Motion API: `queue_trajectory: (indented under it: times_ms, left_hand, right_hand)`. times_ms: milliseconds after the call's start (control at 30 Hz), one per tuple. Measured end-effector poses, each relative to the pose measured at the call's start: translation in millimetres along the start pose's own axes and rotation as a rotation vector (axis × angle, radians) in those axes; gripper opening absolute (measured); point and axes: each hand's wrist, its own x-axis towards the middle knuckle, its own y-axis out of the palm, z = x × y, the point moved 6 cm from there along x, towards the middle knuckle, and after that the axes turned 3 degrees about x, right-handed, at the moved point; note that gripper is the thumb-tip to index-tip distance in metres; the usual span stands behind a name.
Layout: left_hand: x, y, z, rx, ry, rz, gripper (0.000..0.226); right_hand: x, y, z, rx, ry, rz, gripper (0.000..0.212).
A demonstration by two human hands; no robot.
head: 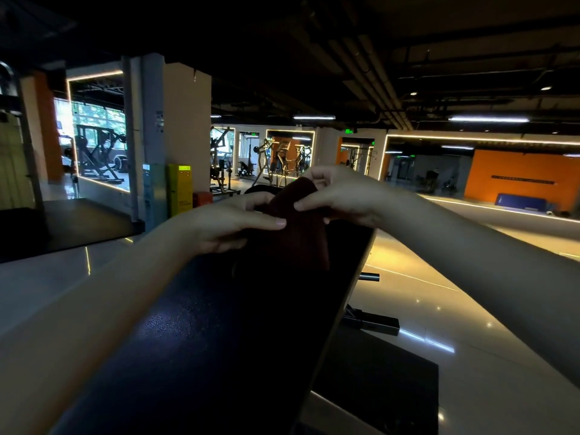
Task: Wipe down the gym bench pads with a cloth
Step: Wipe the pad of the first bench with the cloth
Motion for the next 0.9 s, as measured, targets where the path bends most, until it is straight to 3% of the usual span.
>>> queue_trajectory:
  times_ms: [233,400,567,633,700,800,900]
  left_hand:
    - [-7,-25,-1,0.163,-0.035,-0.014,0.073]
    - [-15,-24,0,0.075,-0.123,0.115,0.067]
    - [-15,-12,-5,-0.085,-0.096,0.137,0.068]
    - [-12,-6,-10,-0.193,-0.085,0.136,0.060]
    - [-5,0,-13,-0.292,-0.071,0.140,0.068]
    - [6,6,-16,-0.303,-0.062,0.089,0.068]
    - [18,16,-22,-0.303,-0.051,0.057,0.057]
  right_hand:
    - [2,-12,19,-0.177,0.016,0.023,0.027]
    - [-1,-11,15,-0.356,0.124,0.130,0.025]
    - [-14,-16,9,-0.265,0.181,0.177,0.016]
    - [-19,-23,3,-0.216,0.193,0.146,0.018]
    - [-25,-32,0,-0.190,0.177,0.080,0.025]
    - [-30,-48,-7,-0.159,0.166,-0.046,0.036]
    - [-32,-60,-18,-0.114,0.166,-0.102,0.022]
